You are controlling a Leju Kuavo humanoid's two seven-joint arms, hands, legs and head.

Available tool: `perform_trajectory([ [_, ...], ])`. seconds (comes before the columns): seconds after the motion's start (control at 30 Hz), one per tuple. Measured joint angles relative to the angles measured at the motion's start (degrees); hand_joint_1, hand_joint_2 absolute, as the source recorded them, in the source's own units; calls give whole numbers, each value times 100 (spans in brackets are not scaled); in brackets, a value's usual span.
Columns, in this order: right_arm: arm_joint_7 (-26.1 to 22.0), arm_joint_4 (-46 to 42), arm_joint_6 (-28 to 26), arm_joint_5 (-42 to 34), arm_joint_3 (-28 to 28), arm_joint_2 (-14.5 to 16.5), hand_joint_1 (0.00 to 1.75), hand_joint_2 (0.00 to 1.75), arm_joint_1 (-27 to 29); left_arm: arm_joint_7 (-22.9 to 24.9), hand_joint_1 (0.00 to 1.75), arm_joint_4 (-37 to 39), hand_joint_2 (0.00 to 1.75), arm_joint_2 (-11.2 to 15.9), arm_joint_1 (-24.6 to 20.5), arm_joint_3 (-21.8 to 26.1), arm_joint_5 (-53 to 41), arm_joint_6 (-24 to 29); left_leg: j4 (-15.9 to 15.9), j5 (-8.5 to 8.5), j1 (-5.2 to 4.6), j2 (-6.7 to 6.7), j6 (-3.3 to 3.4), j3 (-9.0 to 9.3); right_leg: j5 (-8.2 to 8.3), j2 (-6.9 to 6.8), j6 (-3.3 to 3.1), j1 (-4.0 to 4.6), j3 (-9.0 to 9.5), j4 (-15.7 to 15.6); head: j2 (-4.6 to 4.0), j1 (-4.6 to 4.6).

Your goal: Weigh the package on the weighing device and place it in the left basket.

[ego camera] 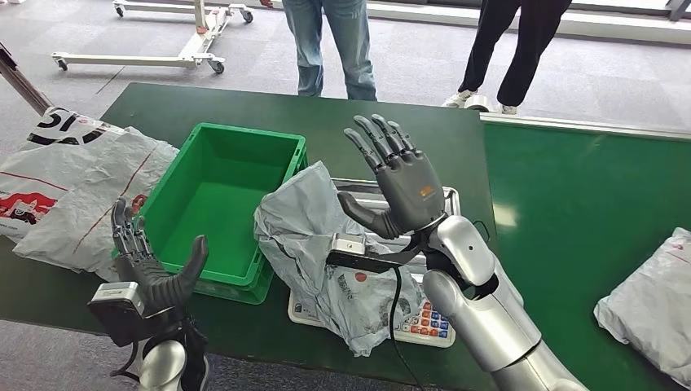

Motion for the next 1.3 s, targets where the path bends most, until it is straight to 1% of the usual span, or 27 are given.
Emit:
perform_trajectory([
  [0.03, 33, -12, -203, 3, -22, 2, 0, 131, 16, 47, 0, 10, 175, 5, 1, -12, -203, -17, 1, 0, 0, -1, 0, 0, 0, 0, 0, 0, -2, 0, 0, 0],
  [0.07, 81, -46, -514, 31, -72, 5, 0, 175, 47, 136, 0, 29, 175, 15, 0, -38, -515, -56, 2, 0, 0, -2, 0, 1, 0, -1, 0, 0, -3, 0, 0, -1],
  [0.17, 103, -312, -1658, 60, -410, 18, 0, 175, 219, 604, 0, 183, 175, 79, -65, -250, -1886, -312, 3, -1, 0, -6, 1, 0, 0, -7, 1, -3, -3, -1, 0, 0],
  [0.23, -59, -539, -2022, -57, -710, 48, 0, 175, 340, 875, 0, 377, 175, 141, -191, -461, -2690, -465, 3, -2, -1, -4, 2, -1, 0, -6, 1, -6, -2, -1, 0, 1],
  [0.33, -230, -830, -2109, -145, -1155, 148, 0, 175, 476, 1178, 0, 765, 175, 241, -435, -863, -3623, -745, 3, -3, -3, 2, 3, 1, 2, 0, 3, -7, -2, -1, 0, 1],
  [0.47, -249, -992, -2043, -33, -1443, 283, 0, 175, 580, 1436, 0, 1423, 175, 371, -841, -1482, -4505, -1181, 3, 0, -3, 0, 2, 2, 5, 0, 1, -4, -1, -1, -1, 0],
  [0.53, -209, -1014, -1984, 33, -1520, 342, 0, 175, 594, 1474, 0, 1798, 175, 406, -1059, -1774, -4674, -1258, 3, 2, -3, 2, 0, 2, 7, 1, -1, -3, -1, 0, 0, 1],
  [0.63, -180, -1021, -1946, 81, -1593, 393, 0, 175, 595, 1483, 0, 2226, 175, 431, -1314, -2075, -4736, -1275, 3, 3, -2, 2, -1, 3, 7, 2, -2, -2, 0, 0, 0, 1],
  [0.83, -178, -1030, -1940, 92, -1663, 433, 0, 175, 595, 1483, 0, 2606, 175, 467, -1517, -2286, -4745, -1271, 2, 2, -2, 1, -1, 2, 6, 1, -2, -2, -1, 0, 0, 1],
  [0.87, -178, -1032, -1940, 92, -1670, 437, 0, 175, 595, 1481, 31, 2642, 175, 473, -1535, -2301, -4745, -1273, 2, 2, -2, 1, -1, 2, 6, 1, -2, -2, -1, 0, 0, 1],
  [0.97, -148, -1039, -1933, 91, -1684, 442, 0, 175, 595, 1455, 161, 2786, 175, 489, -1626, -2383, -4742, -1365, 2, 1, -3, -1, 0, 1, 6, -1, -1, -3, -1, 0, 0, 1],
  [1.0, -132, -1039, -1930, 89, -1687, 442, 0, 175, 595, 1435, 175, 2862, 175, 492, -1671, -2429, -4734, -1416, 2, 2, -3, -2, 0, 2, 6, -2, -1, -3, 0, 0, 0, 1],
  [1.1, -106, -1046, -1940, 77, -1715, 442, 0, 175, 617, 1358, 175, 3124, 175, 495, -1796, -2567, -4673, -1491, 3, 2, -2, -1, 1, 2, 6, -1, -1, -4, 1, 0, 0, 1],
  [1.3, -92, -1070, -1975, 46, -1815, 434, 0, 175, 772, 1298, 175, 3413, 175, 511, -1986, -2651, -4531, -1400, 3, 4, -3, -1, 3, 3, 7, -1, -1, -4, 3, 0, 0, 1],
])
